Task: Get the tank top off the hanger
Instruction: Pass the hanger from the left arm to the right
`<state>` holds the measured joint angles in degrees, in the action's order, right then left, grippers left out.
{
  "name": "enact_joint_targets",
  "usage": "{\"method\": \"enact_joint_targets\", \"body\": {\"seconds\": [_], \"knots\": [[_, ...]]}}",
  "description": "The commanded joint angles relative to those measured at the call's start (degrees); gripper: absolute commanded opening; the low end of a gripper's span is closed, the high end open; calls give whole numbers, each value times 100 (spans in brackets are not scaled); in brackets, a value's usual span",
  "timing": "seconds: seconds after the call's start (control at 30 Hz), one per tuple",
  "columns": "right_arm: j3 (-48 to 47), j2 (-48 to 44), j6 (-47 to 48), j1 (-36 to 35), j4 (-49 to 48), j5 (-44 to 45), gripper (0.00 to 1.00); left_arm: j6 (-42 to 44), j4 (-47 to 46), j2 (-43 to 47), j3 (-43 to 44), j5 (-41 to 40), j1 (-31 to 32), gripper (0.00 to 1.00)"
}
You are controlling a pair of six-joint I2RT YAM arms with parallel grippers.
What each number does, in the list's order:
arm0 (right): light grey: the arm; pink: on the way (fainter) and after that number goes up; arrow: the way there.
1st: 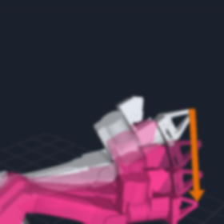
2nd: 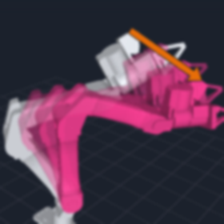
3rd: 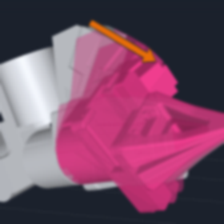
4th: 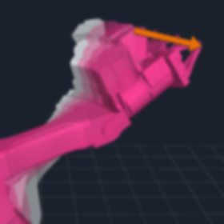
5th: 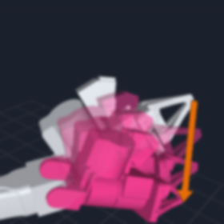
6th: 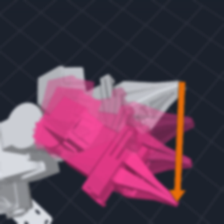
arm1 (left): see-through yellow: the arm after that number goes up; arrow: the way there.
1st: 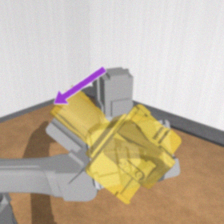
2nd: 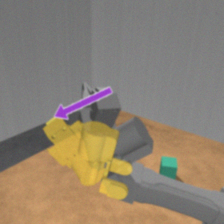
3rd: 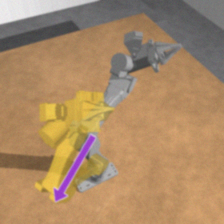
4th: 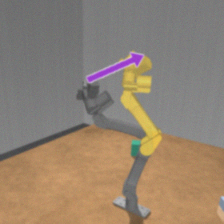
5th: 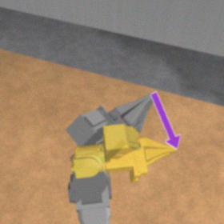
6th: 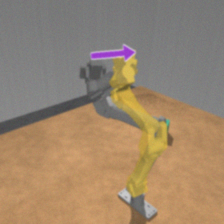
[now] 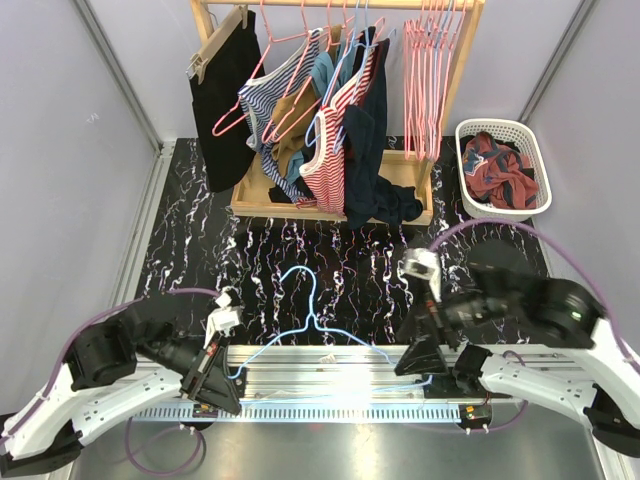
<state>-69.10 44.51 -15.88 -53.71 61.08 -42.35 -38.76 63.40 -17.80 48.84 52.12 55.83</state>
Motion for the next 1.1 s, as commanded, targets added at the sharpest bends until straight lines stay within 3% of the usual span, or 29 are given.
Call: {"method": "enact_joint_targets", "body": {"seconds": [0.0, 0.13, 0.37, 0.47, 0.6, 0.8, 1.07], "knots": [[-516, -355, 164, -43, -79, 1201, 100, 18, -38, 22, 56, 369, 42, 0], [-368, -250, 357, -43, 149, 1273, 100, 9, -20, 58, 82, 361, 50, 0], [580, 154, 314, -60, -139, -580, 100, 158, 6, -56, 205, 246, 86, 0], [547, 163, 366, -78, -87, -555, 100, 255, 6, -153, 284, 238, 86, 0], [898, 207, 103, -148, -386, -1292, 97, 466, 129, -320, 416, 97, 94, 0], [1258, 330, -213, -412, -562, -1864, 82, 852, 296, -522, 591, -193, 103, 0], [1277, 436, -135, -553, -501, -1830, 51, 1037, 314, -707, 626, -272, 103, 0]]}}
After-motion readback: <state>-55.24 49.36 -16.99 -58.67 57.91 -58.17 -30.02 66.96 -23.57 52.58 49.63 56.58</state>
